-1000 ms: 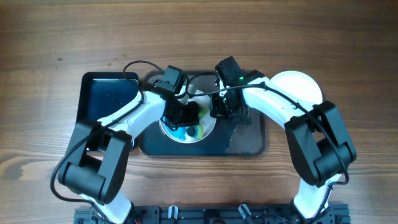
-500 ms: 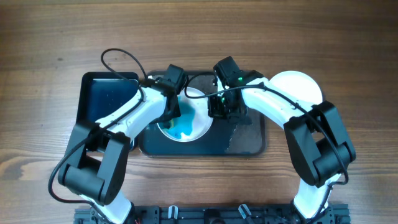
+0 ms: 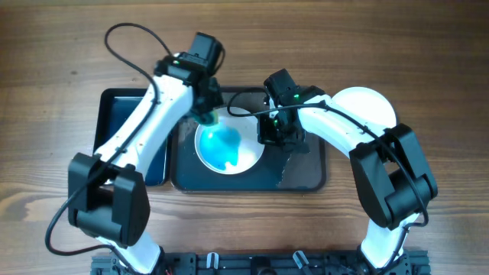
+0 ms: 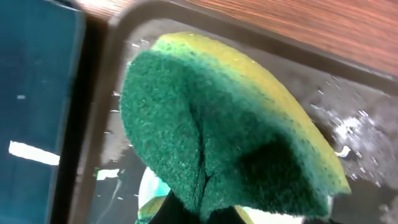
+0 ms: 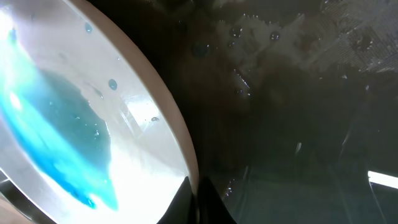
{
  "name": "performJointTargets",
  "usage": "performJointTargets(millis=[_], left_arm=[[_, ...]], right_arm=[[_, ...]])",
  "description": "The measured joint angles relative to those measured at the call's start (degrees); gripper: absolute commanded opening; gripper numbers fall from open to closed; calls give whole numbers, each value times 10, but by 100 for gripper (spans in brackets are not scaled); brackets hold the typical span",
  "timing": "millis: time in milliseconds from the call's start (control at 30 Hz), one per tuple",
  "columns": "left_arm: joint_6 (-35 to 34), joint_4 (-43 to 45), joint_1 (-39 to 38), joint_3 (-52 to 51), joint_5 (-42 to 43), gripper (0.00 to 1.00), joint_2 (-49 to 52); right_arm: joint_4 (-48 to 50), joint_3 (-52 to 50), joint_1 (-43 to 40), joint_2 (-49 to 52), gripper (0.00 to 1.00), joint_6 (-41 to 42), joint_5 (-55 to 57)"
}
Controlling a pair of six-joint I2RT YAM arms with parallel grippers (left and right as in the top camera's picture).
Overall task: Clean dirty plates on tray and stack at the side
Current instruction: 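Scrub the held plate with the sponge in the left gripper, then lift the plate with the right gripper and carry it right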
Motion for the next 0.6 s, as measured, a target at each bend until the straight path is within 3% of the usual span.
performJointTargets(millis=[200, 400, 600], left_arm=[[0, 0, 83, 0, 1, 4, 0], [0, -3, 90, -12, 18, 4, 0], [0, -18, 91, -21, 23, 4, 0]], right_arm=[[25, 0, -1, 12, 4, 0, -3], [17, 0, -2, 5, 4, -14, 3], [-44, 0, 0, -139, 4, -42, 136]])
